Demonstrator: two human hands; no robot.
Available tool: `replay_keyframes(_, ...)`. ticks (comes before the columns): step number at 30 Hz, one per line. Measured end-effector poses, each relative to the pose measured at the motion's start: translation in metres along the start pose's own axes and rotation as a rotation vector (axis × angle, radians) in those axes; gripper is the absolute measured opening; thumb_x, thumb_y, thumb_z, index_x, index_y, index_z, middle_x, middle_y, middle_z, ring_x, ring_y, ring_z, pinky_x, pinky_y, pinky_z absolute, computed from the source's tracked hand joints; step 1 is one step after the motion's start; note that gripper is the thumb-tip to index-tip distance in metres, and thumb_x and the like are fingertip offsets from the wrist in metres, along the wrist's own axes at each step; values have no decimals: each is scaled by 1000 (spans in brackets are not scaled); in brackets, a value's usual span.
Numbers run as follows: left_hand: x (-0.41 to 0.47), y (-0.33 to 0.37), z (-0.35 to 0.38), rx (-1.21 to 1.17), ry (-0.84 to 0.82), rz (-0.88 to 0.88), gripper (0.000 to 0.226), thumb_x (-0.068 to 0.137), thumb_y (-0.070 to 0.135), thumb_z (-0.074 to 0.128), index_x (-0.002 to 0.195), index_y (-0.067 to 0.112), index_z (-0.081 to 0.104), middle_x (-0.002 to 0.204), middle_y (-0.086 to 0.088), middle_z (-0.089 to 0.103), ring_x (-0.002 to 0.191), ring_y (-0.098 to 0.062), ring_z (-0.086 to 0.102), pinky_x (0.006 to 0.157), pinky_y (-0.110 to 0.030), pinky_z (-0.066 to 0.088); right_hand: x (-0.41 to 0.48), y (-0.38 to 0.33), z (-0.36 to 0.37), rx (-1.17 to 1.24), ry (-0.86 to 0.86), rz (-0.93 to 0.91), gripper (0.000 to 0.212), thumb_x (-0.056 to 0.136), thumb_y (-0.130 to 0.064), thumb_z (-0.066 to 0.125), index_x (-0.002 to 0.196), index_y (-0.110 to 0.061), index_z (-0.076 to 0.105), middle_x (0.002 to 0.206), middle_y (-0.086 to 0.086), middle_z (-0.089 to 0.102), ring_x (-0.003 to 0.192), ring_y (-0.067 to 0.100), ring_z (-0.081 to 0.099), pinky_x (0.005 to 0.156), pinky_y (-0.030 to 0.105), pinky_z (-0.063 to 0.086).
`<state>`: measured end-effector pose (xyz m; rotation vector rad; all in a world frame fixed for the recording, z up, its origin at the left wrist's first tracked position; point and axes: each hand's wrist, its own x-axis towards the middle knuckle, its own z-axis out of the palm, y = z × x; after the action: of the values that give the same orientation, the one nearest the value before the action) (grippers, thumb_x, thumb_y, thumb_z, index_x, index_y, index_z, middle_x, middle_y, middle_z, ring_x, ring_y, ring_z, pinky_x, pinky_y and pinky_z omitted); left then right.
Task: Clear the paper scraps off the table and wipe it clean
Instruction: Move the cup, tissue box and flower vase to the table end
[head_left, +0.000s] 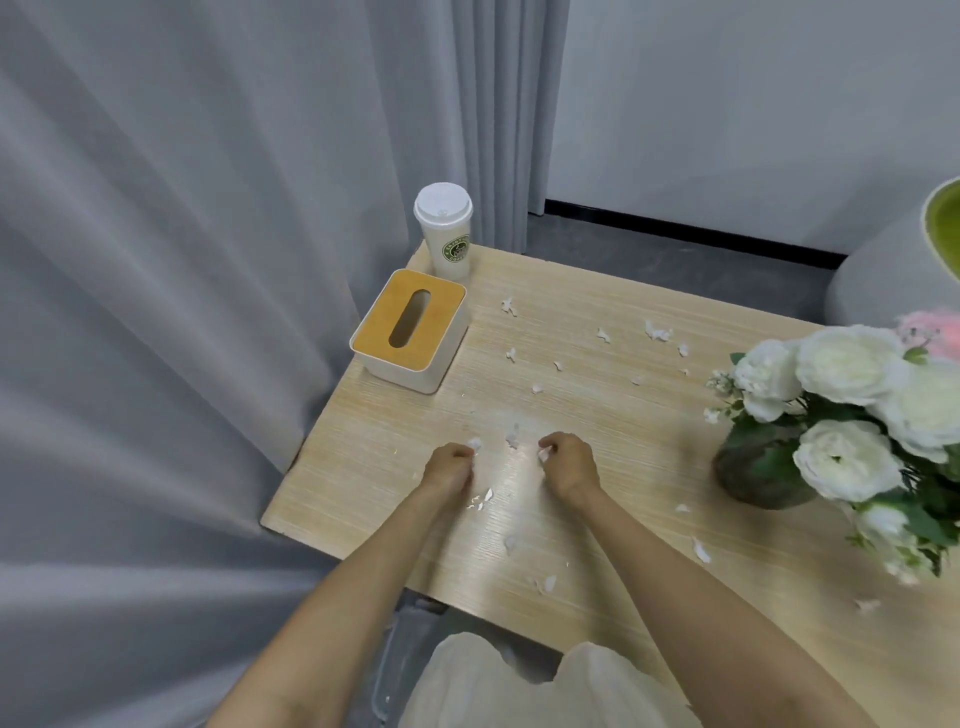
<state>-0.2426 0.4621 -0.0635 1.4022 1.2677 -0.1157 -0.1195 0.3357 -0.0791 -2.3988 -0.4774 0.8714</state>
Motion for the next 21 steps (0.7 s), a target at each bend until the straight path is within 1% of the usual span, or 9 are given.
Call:
replay_keyframes(3,-30,20,29,-35,-216,98,21,89,6,58,108,9,62,93,-7,66,78,-17,62,67,-24,48,-15,13,-14,41,30,7,36,90,0,41,118,-7,63,127,12,59,118,26,54,98,32,43)
replay_keyframes(6,-49,34,51,81,-173,282,9,86,9,64,95,11,63,79,-3,66,79,-19,64,72,-29,51,-31,30,-35,80,56,49,36,90,-1,40,117,-7,63,127,14,59,115,27,56,95,29,43)
replay_keyframes(9,-65,42,66,205,-89,380,11,80,3,69,83,13,63,57,5,52,56,-10,53,61,-24,45,-50,49,-57,156,94,69,39,89,2,37,116,-6,64,126,12,59,113,26,56,91,24,40)
replay_keyframes(10,-70,45,72,217,-108,392,17,79,-3,66,83,13,64,59,5,50,57,-10,49,62,-24,44,-57,56,-63,183,115,67,39,88,3,37,113,-6,66,123,11,61,114,25,56,91,23,40)
replay_keyframes(12,-81,46,85,211,-188,397,32,76,-13,60,94,13,65,79,2,51,73,-12,49,68,-25,47,-69,70,-75,237,157,72,37,86,2,40,106,-8,69,107,8,67,111,24,59,86,21,40)
replay_keyframes(14,-94,46,99,213,-225,369,42,76,-15,61,108,12,62,95,2,49,83,-10,49,65,-17,44,-82,86,-85,288,179,91,32,84,-2,45,99,-12,71,92,5,70,99,22,64,79,21,44)
replay_keyframes(17,-112,42,119,132,-214,337,31,81,-8,64,107,9,59,82,-2,56,70,-10,56,55,-12,41,-101,109,-97,334,203,90,24,84,-6,51,89,-13,73,90,7,72,85,14,63,75,22,45)
replay_keyframes(19,-124,39,131,100,-163,322,19,85,0,65,100,10,60,76,-4,60,69,-11,59,57,-18,40,-111,122,-103,344,217,91,19,82,-6,55,81,-10,73,78,7,71,75,12,60,72,24,48)
replay_keyframes(21,-133,35,141,81,-128,307,17,85,-4,60,95,10,61,73,-4,59,66,-12,57,53,-19,37,-119,133,-108,316,224,116,20,81,-8,56,76,-18,73,78,-2,69,78,12,62,72,22,47)
